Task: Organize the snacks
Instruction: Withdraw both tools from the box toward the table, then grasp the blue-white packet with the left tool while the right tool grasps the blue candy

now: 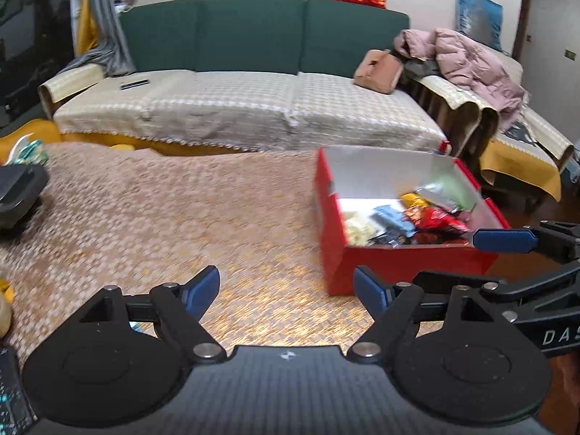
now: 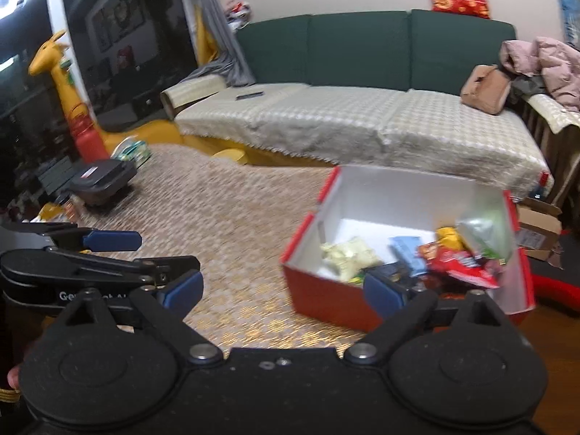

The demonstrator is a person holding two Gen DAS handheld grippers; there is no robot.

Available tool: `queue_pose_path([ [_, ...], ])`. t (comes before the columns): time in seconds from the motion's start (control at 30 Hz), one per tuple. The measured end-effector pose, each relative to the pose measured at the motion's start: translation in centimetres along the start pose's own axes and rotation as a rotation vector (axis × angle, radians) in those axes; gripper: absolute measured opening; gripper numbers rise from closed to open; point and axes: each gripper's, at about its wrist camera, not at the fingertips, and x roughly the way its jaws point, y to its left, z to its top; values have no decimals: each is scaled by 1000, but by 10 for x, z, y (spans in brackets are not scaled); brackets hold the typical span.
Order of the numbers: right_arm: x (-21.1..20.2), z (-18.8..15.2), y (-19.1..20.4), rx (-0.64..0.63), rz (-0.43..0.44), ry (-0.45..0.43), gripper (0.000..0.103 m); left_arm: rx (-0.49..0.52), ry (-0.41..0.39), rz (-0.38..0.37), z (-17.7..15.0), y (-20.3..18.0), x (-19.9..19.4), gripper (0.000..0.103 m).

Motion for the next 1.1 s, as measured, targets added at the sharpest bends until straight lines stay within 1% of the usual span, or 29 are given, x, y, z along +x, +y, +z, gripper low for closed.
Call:
queue_pose_path([
  [0.07,6,-3,11,-11,19,11,95,-9,2,21,-10,13,-3,86],
  [0.13,14,-7,22,-26,42,26,98,-27,10,38,-21,29,-4,88],
  [0.2,21,-11,33,-43,55,43,102,-49,27,52,-30,47,-2,88],
  [0.33,39,-18,57,-72,84,89,102,-82,60,87,-43,86,2,88],
  [0.37,44,-20,63,-84,91,104,102,-85,72,80,-45,95,4,88],
  [0.4,50,-20,69,-97,94,115,102,-82,90,52,-47,106,6,88],
  [0.47,61,-22,81,-122,109,137,102,-61,112,17,-53,124,7,88],
  [0.57,76,-23,97,-152,131,162,102,-6,121,8,-59,143,7,89],
  [0.7,101,-24,121,-199,146,197,102,42,139,5,-63,167,16,88],
  [0.9,138,-28,149,-263,169,249,100,155,203,-37,-66,197,42,88],
  [1.07,166,-31,166,-309,186,293,97,257,248,-32,-69,212,68,89],
  [1.1,171,-31,169,-316,186,299,94,273,256,-33,-70,215,73,89],
])
